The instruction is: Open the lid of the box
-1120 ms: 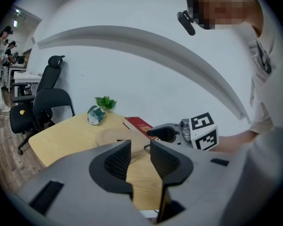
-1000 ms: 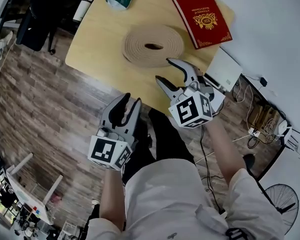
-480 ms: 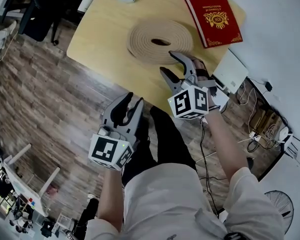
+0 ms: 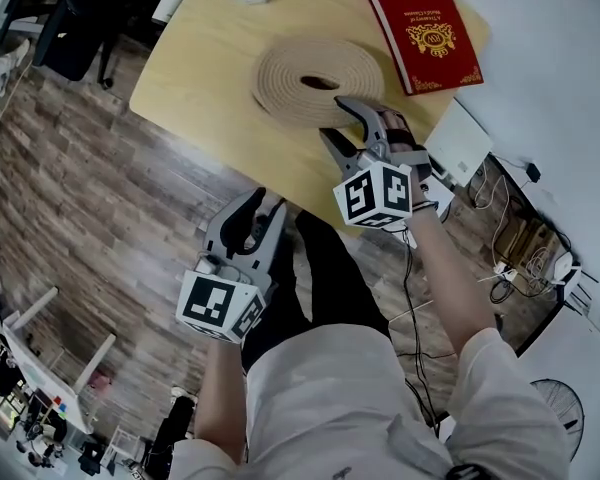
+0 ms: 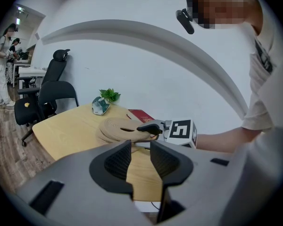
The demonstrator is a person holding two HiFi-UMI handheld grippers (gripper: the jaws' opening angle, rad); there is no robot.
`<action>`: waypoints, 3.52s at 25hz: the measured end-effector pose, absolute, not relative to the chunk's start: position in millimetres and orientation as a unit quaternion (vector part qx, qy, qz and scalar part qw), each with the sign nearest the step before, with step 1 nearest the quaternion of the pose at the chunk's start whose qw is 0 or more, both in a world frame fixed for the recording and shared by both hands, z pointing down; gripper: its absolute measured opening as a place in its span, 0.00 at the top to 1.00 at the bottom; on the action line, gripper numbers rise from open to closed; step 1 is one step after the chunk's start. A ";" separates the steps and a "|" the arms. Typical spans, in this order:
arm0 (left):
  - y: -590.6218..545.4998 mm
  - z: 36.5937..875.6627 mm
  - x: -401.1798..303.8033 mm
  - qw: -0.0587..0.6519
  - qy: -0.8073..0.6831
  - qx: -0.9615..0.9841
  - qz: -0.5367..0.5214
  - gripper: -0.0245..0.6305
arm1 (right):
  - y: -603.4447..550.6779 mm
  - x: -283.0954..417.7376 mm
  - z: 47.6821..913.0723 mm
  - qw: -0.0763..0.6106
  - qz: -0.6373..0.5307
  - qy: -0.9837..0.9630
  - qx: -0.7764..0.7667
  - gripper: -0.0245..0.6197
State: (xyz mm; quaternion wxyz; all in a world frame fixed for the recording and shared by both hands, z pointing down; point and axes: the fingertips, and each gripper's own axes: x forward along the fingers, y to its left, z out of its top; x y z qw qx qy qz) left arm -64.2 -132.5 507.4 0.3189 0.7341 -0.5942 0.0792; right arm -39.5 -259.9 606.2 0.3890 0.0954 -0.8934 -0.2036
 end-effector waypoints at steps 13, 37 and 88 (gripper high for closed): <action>-124.8 505.8 -70.0 0.320 -0.599 0.731 0.077 0.79 | -252.5 -40.9 606.6 0.407 -0.208 -0.886 0.076 0.71; -119.8 497.1 -92.1 0.311 -0.639 0.701 0.060 0.79 | -250.7 -36.4 593.3 0.404 -0.240 -0.881 0.051 0.79; -32.3 411.1 -114.0 0.228 -0.523 0.819 0.058 0.79 | -124.5 -42.2 452.3 0.416 -0.397 -0.797 0.185 0.85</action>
